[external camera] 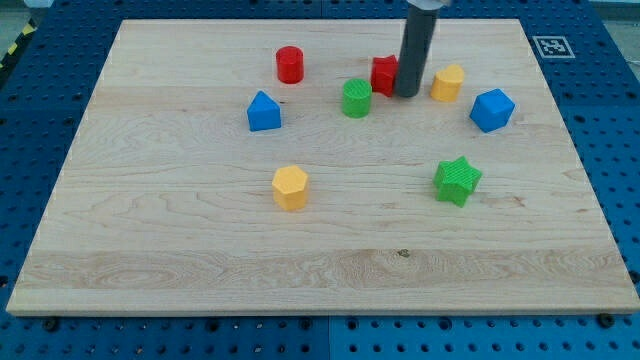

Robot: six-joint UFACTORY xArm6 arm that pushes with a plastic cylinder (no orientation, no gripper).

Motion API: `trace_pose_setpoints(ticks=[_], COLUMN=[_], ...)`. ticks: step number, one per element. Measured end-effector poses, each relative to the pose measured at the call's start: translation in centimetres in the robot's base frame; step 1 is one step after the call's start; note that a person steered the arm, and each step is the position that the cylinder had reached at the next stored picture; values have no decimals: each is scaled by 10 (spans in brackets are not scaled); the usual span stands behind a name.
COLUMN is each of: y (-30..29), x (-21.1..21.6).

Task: Push the red star towards the top center of the board

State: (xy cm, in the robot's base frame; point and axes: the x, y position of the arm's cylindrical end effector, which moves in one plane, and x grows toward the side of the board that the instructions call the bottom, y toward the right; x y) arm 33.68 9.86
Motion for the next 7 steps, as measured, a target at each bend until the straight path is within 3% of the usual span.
trace_pose_setpoints(ticks=[2, 5, 7], y=[-9, 65, 64], x=[0, 16, 16])
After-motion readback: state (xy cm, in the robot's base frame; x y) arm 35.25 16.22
